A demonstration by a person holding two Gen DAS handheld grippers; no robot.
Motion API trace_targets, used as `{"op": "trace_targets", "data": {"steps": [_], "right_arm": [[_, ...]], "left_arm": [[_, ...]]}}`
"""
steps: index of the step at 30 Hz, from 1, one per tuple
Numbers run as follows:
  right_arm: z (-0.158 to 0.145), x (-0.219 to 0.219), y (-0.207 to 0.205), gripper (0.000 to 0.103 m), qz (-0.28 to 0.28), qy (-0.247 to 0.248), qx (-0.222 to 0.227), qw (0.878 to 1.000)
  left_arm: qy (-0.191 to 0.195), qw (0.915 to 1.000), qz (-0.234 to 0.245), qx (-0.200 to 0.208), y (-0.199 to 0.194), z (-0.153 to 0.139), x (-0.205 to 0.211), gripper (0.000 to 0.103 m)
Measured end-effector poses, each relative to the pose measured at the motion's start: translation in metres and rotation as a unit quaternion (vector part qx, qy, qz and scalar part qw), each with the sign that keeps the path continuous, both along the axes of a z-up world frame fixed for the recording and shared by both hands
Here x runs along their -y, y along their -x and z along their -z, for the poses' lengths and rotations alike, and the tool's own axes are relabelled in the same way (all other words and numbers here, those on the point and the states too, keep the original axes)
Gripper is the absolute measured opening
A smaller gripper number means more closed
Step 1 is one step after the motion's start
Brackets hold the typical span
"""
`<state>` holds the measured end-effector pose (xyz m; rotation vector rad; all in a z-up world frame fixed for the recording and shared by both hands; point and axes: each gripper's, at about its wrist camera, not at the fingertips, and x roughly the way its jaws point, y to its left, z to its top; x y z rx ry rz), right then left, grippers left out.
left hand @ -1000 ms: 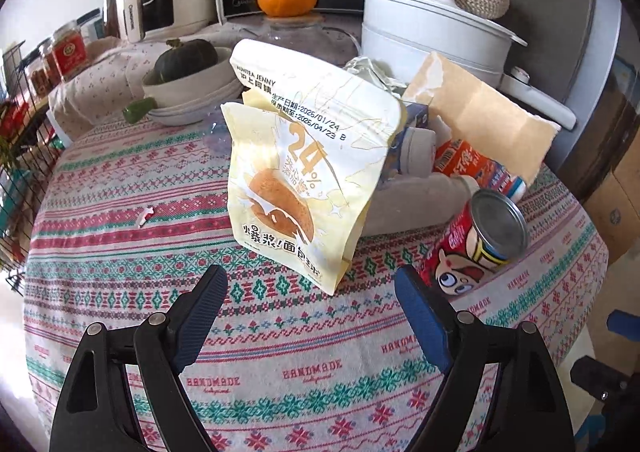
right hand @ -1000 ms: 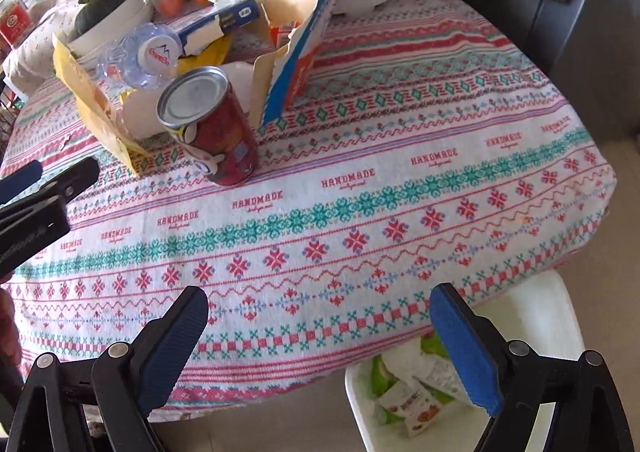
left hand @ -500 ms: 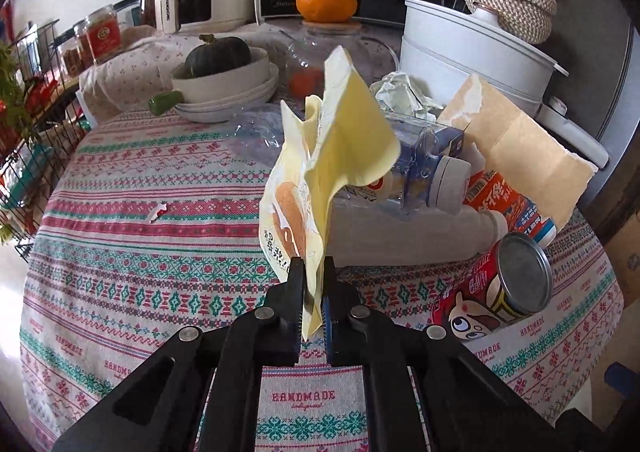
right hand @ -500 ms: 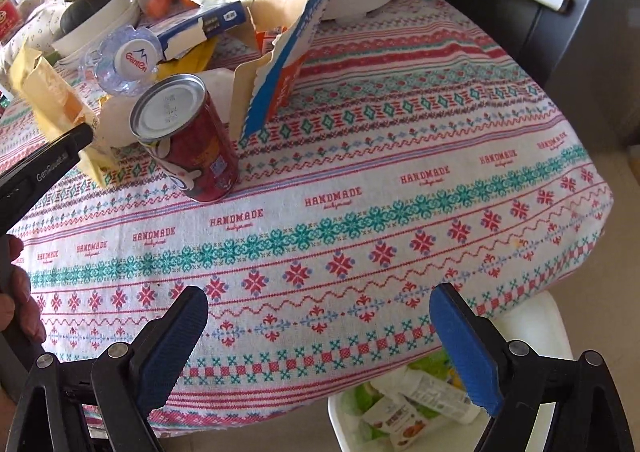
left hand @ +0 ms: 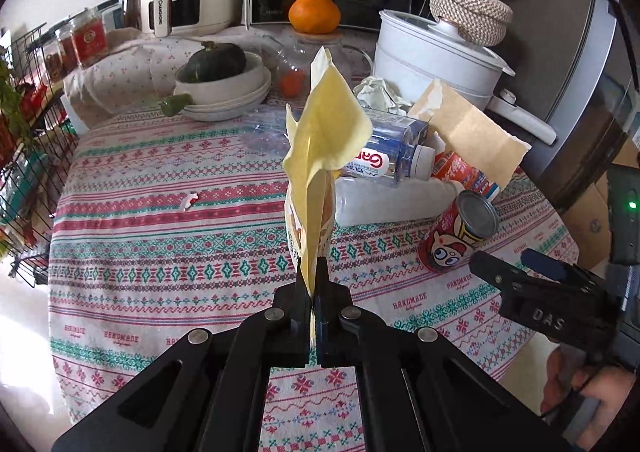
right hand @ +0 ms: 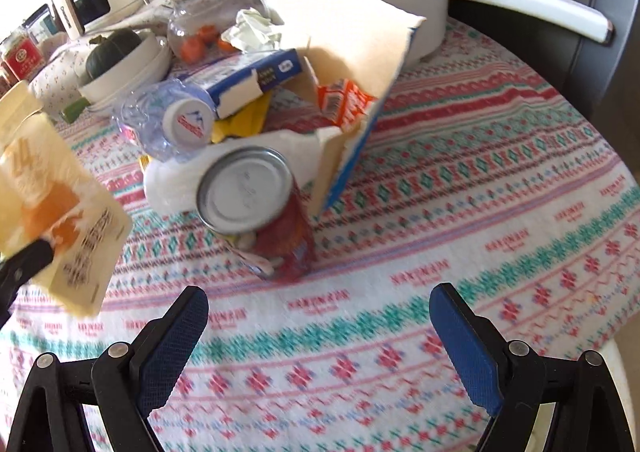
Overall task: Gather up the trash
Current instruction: 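Grasp the red can with the right tool while the left tool holds the bread bag up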
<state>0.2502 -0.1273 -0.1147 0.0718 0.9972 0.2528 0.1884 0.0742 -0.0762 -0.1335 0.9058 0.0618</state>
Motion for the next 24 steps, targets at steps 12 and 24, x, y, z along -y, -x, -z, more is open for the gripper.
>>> {"op": "trace_targets", "data": {"steps": [12, 24], "right_arm": [[0.014, -0.034, -0.023, 0.084, -0.007, 0.015, 0.029, 0.999], [0.013, -0.043, -0.027, 0.057, -0.024, 0.020, 0.044, 0.999]], "left_arm": [[-0.006, 0.9999, 0.010, -0.009, 0.023, -0.005, -0.027, 0.000], [0.008, 0.9999, -0.007, -0.008, 0.025, -0.008, -0.038, 0.000]]}}
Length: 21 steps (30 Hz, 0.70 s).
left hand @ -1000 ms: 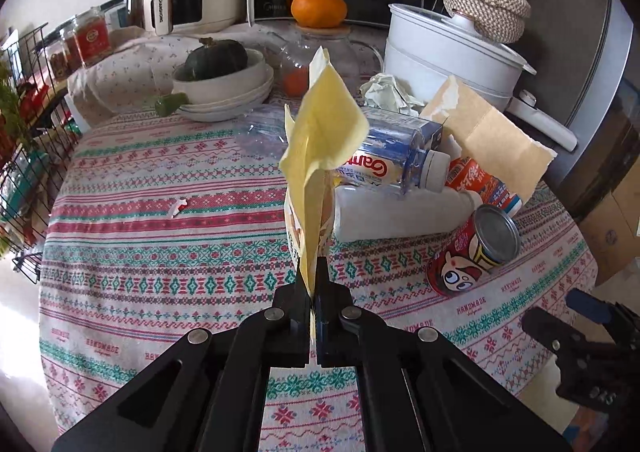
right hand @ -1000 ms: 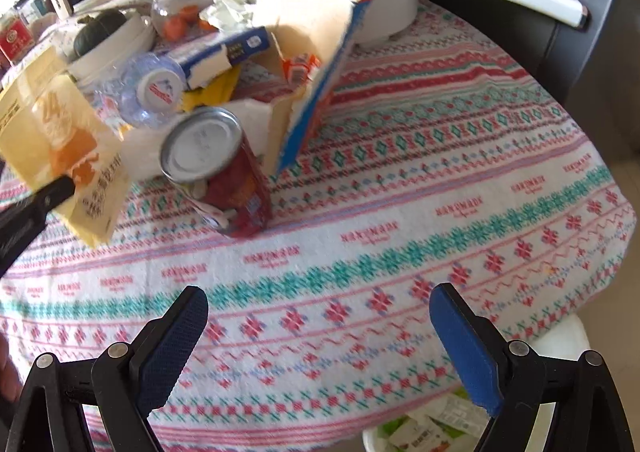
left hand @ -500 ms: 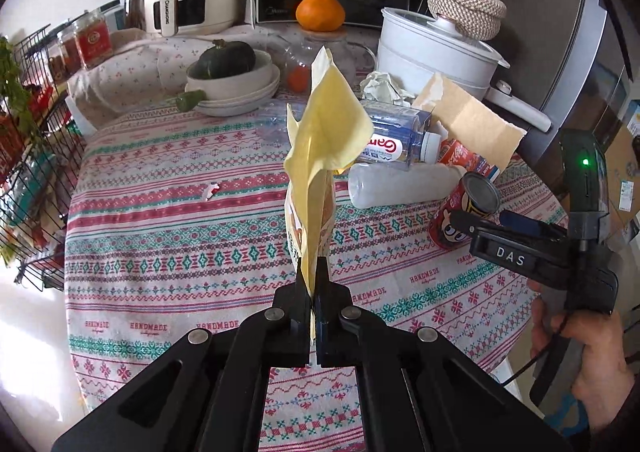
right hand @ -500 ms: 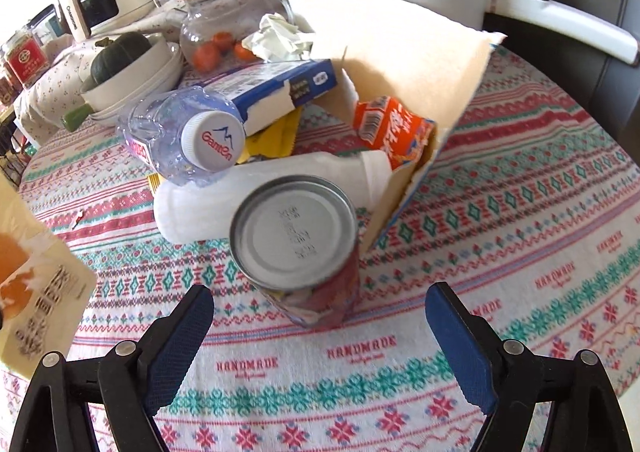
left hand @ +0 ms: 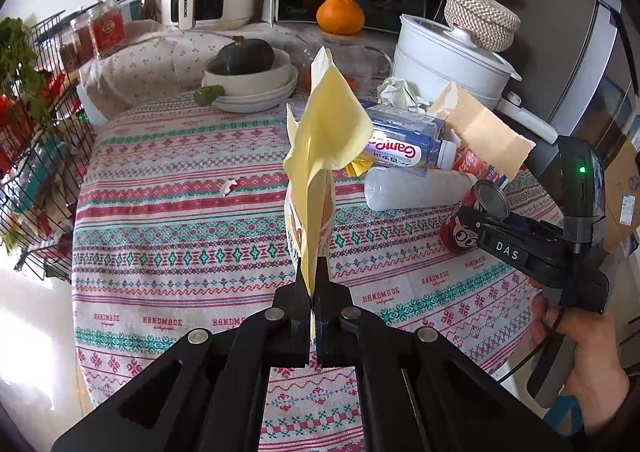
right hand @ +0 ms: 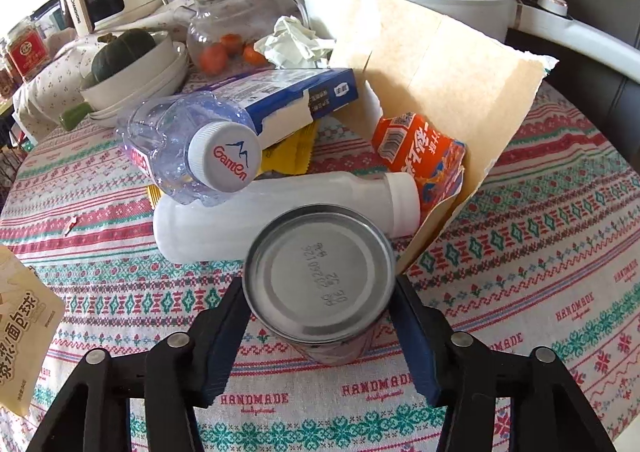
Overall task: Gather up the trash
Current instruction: 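Grasp the red can with the right tool while the left tool holds the bread bag up, then carry the red can with the right tool over the bin while the left tool carries the bread bag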
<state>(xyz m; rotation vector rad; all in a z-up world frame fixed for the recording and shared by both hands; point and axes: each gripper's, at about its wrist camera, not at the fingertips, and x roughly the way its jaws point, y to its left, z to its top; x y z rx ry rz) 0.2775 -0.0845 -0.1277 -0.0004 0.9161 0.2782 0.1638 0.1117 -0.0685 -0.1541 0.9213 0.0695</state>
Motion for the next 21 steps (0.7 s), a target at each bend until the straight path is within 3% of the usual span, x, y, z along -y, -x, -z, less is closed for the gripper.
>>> {"op": "trace_targets", "data": {"steps": [10, 21], "right_arm": [[-0.028, 0.015, 0.018, 0.057, -0.003, -0.010, -0.007, 1.000], [-0.067, 0.074, 0.063, 0.057, 0.005, -0.040, -0.011, 0.999]], "left_arm": [[0.011, 0.9996, 0.023, 0.011, 0.007, -0.009, 0.016, 0.000], [0.029, 0.9967, 0.071, 0.026, 0.029, -0.022, 0.045, 0.000]]}}
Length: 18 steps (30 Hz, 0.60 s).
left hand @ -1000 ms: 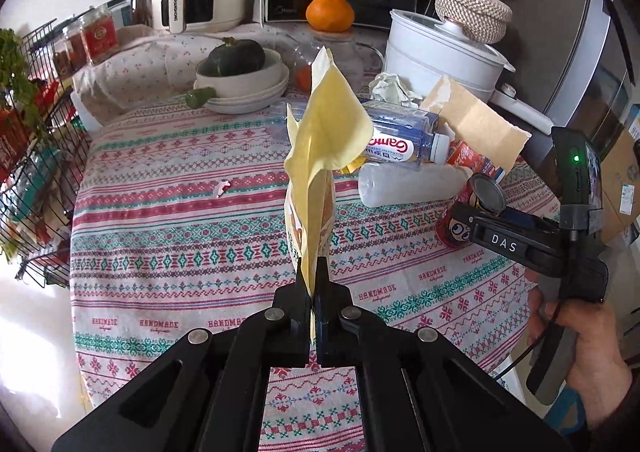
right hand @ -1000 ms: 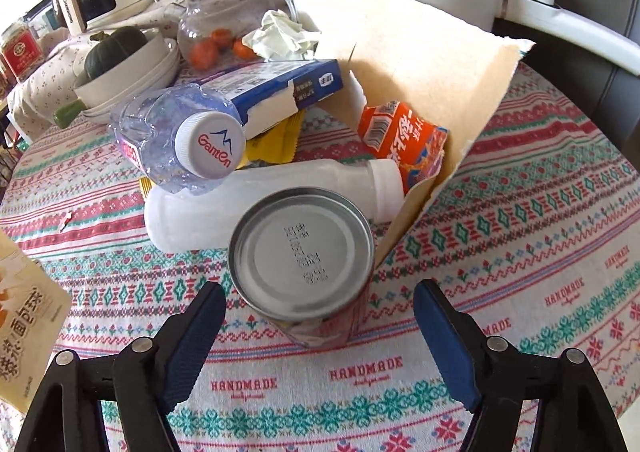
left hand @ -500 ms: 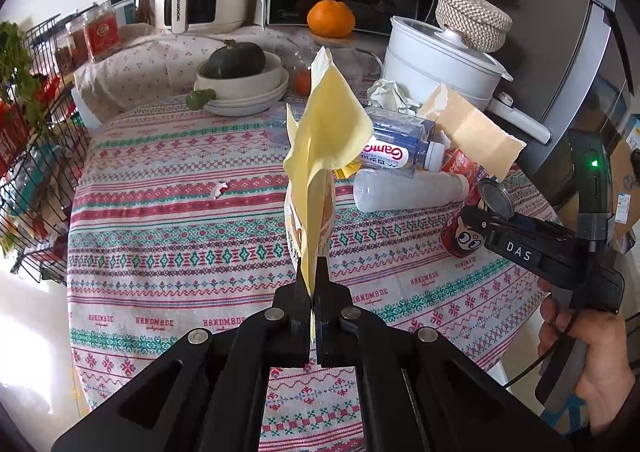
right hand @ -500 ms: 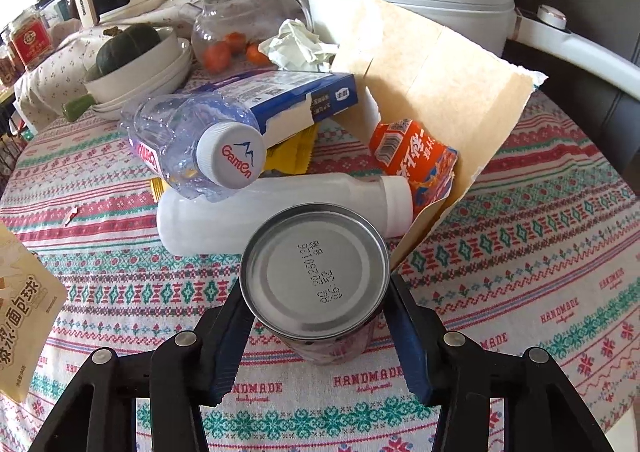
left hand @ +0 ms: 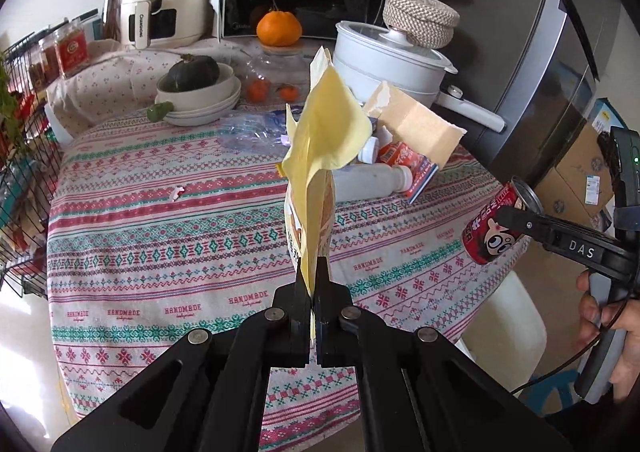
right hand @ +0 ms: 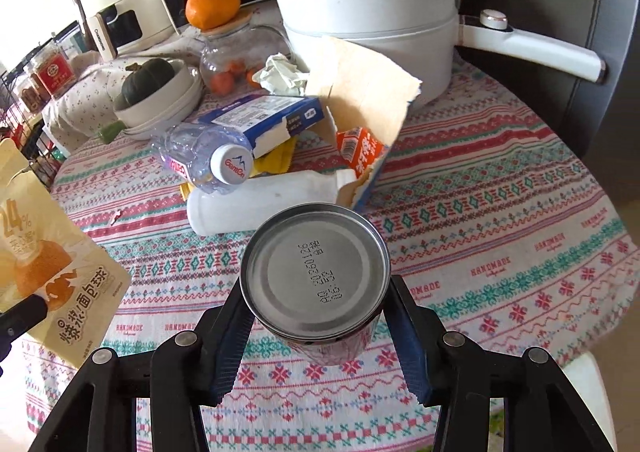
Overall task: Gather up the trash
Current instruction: 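Carry the red can with the right tool over the bin while the left tool carries the bread bag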
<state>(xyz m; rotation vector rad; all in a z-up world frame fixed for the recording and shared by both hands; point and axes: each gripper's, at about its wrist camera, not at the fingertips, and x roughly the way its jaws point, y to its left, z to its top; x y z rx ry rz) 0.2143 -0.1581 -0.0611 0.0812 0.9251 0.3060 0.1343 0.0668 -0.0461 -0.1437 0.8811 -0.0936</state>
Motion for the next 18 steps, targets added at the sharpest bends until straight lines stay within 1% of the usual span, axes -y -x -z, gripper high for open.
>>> {"op": "trace_targets", "data": {"steps": [6, 10, 14, 18], "right_arm": [[-0.012, 0.043, 0.031, 0.057, 0.019, -0.018, -0.003, 1.000], [-0.015, 0.072, 0.049, 0.057, 0.035, -0.021, -0.003, 0.999], [-0.009, 0.103, 0.065, 0.057, 0.056, -0.013, -0.010, 0.998], [0.008, 0.135, 0.076, 0.057, 0.079, 0.001, -0.034, 0.996]], "left_arm": [[0.005, 0.9993, 0.036, 0.004, 0.012, -0.003, 0.025, 0.000], [0.021, 0.9978, 0.063, -0.001, 0.017, -0.003, 0.045, 0.000], [0.029, 0.9948, 0.098, -0.007, 0.020, 0.000, 0.074, 0.000], [0.029, 0.9898, 0.139, -0.012, 0.023, 0.007, 0.111, 0.000]]}}
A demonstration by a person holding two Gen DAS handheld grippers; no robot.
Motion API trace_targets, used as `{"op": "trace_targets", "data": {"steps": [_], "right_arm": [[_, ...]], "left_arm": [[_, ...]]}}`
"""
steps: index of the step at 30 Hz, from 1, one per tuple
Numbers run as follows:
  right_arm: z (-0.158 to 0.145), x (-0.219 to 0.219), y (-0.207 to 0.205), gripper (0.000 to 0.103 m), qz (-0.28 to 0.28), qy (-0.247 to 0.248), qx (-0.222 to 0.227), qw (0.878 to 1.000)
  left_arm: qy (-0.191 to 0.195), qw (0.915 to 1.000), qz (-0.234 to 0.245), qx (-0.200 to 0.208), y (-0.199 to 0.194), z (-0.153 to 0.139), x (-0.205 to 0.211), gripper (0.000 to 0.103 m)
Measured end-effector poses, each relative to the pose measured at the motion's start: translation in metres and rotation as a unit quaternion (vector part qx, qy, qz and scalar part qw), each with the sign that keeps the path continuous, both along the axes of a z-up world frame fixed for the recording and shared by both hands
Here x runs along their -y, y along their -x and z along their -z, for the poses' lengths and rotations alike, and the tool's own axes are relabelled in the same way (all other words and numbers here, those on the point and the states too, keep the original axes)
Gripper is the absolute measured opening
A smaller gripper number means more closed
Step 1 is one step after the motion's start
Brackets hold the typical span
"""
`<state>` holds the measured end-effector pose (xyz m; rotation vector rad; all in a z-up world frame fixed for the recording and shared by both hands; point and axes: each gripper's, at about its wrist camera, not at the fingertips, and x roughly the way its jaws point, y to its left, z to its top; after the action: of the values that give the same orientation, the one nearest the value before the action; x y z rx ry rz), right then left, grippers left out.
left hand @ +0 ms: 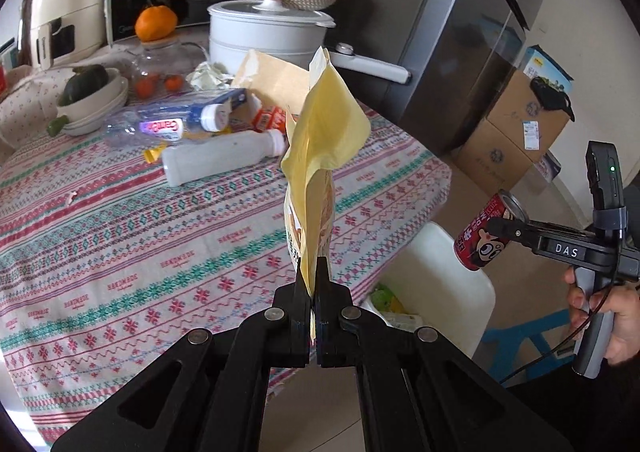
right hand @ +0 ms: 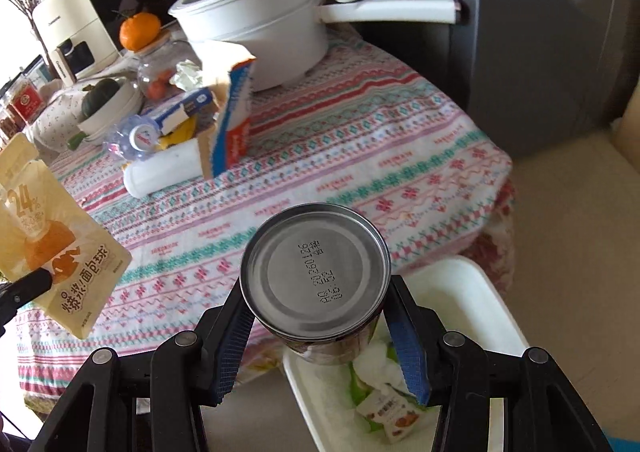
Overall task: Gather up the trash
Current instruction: 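Carry the red can with the right tool over the bin while the left tool carries the bread bag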
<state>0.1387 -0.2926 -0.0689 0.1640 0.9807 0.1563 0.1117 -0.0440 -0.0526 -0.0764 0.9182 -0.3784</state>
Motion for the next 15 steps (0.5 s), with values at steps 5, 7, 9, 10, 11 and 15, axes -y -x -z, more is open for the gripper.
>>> {"op": "trace_targets", "data": {"steps": [5, 7, 9, 10, 11, 15], "right_arm": [[0.017, 0.041, 0.010, 0.057, 0.033, 0.001, -0.029, 0.999], [0.019, 0.053, 0.013, 0.057, 0.045, 0.007, -0.034, 0.998], [0.022, 0.064, 0.015, 0.057, 0.056, 0.016, -0.038, 0.998], [0.024, 0.070, 0.015, 0.057, 0.062, 0.018, -0.041, 0.997], [0.025, 0.075, 0.016, 0.057, 0.066, 0.018, -0.044, 0.997], [0.028, 0.093, 0.017, 0.057, 0.082, 0.017, -0.052, 0.995]], "left_arm": [[-0.009, 0.9984, 0.055, -0.009, 0.002, 0.018, 0.057, 0.000], [-0.014, 0.9966, 0.078, -0.019, 0.003, 0.031, 0.083, 0.000], [-0.019, 0.9945, 0.099, -0.029, 0.001, 0.045, 0.106, 0.000], [-0.021, 0.9935, 0.107, -0.034, 0.001, 0.052, 0.116, 0.000], [-0.023, 0.9924, 0.114, -0.039, 0.000, 0.059, 0.125, 0.000], [-0.040, 0.9896, 0.133, -0.038, -0.004, 0.081, 0.153, 0.000]]}}
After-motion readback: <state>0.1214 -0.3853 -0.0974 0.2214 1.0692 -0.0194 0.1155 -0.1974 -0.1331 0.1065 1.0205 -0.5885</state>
